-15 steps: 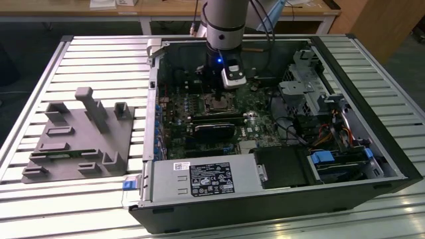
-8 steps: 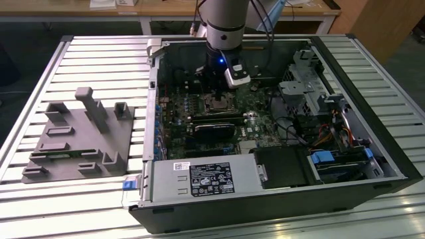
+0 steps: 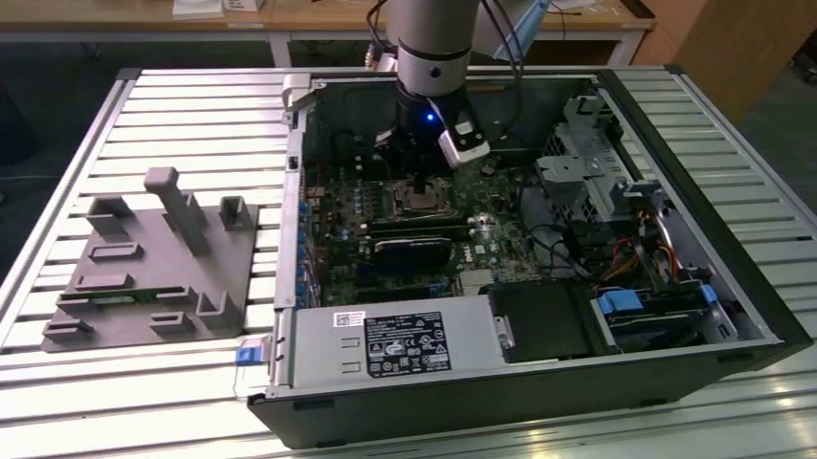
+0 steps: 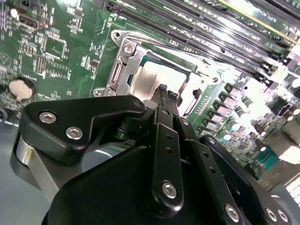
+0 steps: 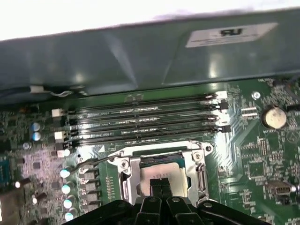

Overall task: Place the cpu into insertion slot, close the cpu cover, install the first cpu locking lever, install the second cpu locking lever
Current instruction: 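Close the cpu cover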

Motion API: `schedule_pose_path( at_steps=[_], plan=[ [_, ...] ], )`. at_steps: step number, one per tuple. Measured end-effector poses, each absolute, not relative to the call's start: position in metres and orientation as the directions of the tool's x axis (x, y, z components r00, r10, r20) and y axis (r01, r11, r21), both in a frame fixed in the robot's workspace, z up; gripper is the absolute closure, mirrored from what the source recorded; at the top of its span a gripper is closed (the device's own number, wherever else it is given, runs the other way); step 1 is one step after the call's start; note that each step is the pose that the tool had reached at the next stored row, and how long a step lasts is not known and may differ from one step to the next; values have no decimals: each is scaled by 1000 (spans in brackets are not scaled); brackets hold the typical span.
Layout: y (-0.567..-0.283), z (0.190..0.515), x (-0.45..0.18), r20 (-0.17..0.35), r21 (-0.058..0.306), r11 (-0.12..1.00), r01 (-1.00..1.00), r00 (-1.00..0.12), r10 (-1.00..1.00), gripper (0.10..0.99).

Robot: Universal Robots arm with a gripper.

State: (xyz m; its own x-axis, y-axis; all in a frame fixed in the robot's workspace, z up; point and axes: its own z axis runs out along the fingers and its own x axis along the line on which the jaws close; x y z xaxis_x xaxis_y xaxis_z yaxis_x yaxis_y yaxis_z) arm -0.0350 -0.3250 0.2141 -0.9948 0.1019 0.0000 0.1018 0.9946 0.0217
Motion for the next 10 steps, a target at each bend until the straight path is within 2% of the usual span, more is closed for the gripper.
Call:
schedule_pose_path(
  at_steps=[10],
  plan=[
    [-325, 212, -46, -19, 22, 996, 87, -996, 88, 980]
  ],
)
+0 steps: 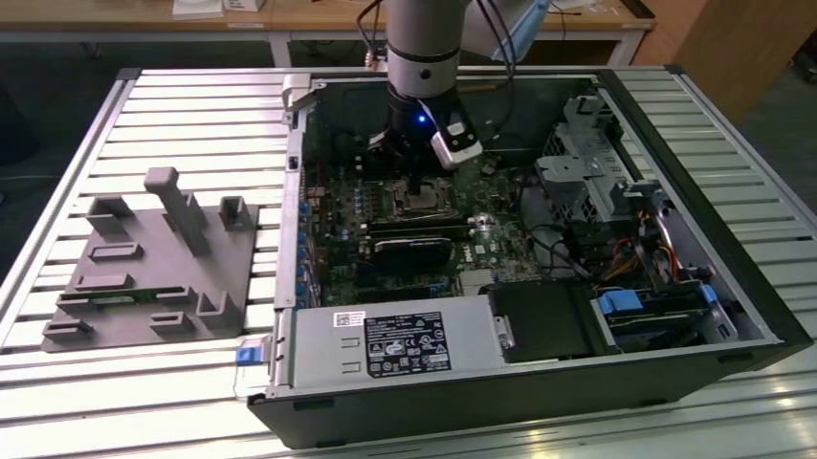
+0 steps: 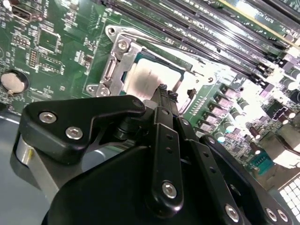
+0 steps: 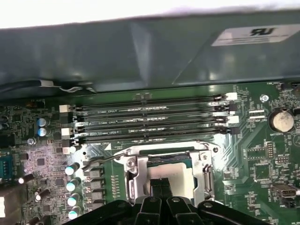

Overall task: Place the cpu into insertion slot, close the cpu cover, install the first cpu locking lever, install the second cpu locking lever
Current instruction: 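Close the cpu cover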

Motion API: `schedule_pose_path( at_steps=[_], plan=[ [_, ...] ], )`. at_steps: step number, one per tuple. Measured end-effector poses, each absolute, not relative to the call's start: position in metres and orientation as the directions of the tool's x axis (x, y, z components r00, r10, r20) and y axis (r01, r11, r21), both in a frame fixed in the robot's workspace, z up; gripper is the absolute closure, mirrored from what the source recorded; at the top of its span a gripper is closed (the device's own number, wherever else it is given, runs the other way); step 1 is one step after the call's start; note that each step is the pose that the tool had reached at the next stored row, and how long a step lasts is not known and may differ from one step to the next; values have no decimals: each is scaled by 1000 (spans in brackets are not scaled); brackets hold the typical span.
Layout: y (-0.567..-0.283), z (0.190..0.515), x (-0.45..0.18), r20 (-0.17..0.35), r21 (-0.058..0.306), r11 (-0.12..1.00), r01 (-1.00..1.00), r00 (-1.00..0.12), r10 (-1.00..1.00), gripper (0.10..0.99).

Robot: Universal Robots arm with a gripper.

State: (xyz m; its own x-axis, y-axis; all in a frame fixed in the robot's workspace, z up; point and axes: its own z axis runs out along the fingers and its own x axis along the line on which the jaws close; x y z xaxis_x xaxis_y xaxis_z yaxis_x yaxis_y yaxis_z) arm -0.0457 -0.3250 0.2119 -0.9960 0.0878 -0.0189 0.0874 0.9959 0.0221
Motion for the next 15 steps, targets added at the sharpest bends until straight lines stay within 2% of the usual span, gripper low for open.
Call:
schedule_pose_path(
  at_steps=[15],
  plan=[
    [-325, 203, -62, -19, 22, 996, 87, -996, 88, 980]
  ],
)
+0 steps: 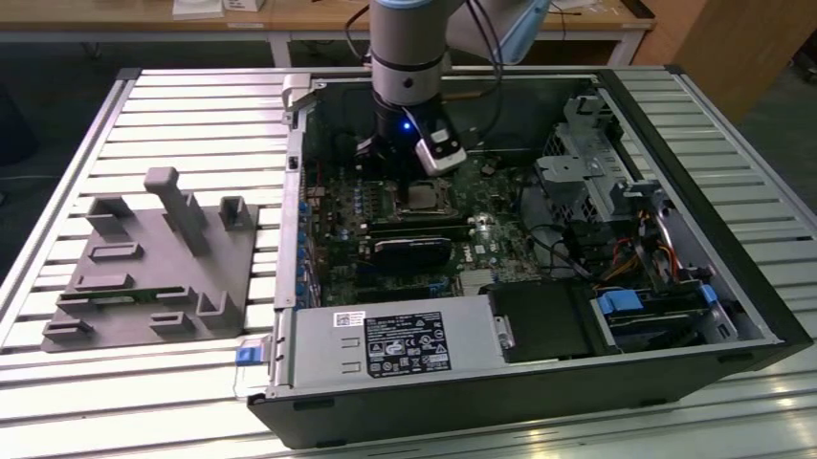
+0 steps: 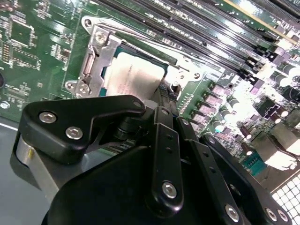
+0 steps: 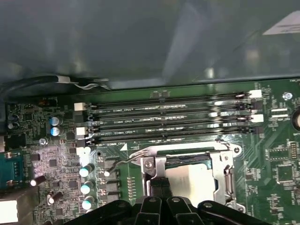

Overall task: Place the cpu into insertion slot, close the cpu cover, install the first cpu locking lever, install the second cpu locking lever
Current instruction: 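Close the cpu cover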

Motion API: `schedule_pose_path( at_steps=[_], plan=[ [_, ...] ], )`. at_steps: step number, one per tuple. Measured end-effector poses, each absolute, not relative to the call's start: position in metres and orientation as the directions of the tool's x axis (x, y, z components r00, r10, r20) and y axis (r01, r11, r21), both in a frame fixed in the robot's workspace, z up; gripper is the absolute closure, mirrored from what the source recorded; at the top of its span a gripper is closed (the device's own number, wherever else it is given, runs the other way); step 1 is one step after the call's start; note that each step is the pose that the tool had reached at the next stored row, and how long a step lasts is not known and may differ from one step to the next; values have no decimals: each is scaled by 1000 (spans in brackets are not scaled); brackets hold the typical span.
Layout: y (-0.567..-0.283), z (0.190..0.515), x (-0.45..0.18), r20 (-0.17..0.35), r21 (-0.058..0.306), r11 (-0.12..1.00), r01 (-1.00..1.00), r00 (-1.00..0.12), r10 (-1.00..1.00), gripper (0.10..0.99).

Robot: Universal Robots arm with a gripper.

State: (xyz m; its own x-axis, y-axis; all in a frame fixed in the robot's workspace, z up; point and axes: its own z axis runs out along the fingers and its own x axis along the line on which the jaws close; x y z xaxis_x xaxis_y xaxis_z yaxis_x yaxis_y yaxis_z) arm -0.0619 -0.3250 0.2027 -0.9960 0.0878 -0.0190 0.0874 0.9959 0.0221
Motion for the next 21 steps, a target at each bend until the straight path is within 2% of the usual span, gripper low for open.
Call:
schedule_pose_path(
  at_steps=[21],
  plan=[
    [-325, 206, -63, -22, 22, 996, 87, -996, 88, 980]
  ],
)
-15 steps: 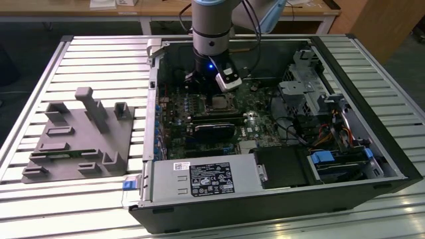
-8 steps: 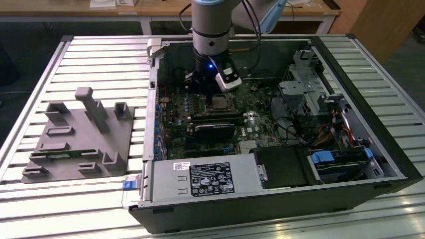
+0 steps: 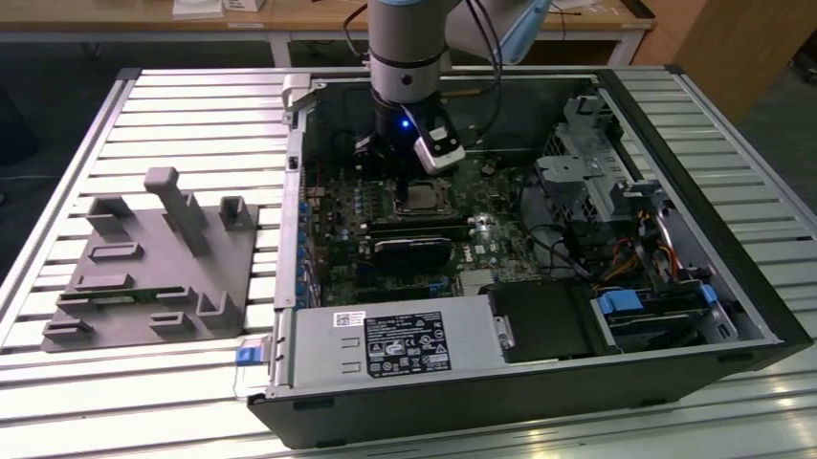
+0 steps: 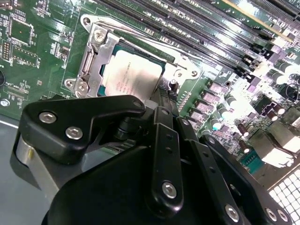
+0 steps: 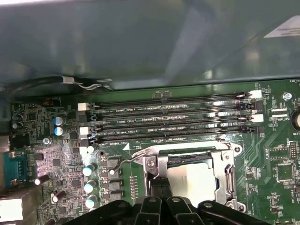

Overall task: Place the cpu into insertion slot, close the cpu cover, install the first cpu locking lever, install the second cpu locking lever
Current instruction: 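Close the cpu cover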

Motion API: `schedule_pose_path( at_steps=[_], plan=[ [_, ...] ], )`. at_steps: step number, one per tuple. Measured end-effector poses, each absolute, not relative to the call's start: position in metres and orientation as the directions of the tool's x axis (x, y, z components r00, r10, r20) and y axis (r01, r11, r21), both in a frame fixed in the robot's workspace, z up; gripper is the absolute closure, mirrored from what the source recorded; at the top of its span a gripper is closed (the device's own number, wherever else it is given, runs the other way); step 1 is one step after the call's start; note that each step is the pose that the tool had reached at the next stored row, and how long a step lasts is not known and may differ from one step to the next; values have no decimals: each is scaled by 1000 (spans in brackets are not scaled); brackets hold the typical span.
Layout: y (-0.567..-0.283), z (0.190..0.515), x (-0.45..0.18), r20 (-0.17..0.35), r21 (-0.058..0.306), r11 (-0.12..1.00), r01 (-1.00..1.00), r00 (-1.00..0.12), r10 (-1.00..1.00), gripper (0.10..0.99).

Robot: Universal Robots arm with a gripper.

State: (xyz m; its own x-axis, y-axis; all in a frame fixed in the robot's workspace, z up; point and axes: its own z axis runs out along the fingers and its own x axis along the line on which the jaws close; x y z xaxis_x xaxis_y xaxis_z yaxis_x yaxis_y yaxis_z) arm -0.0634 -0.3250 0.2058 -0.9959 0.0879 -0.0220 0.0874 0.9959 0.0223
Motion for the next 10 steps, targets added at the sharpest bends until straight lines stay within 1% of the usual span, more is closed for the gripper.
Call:
schedule_pose_path(
  at_steps=[10],
  plan=[
    [-325, 200, -65, -25, 23, 996, 87, -996, 88, 980]
  ],
)
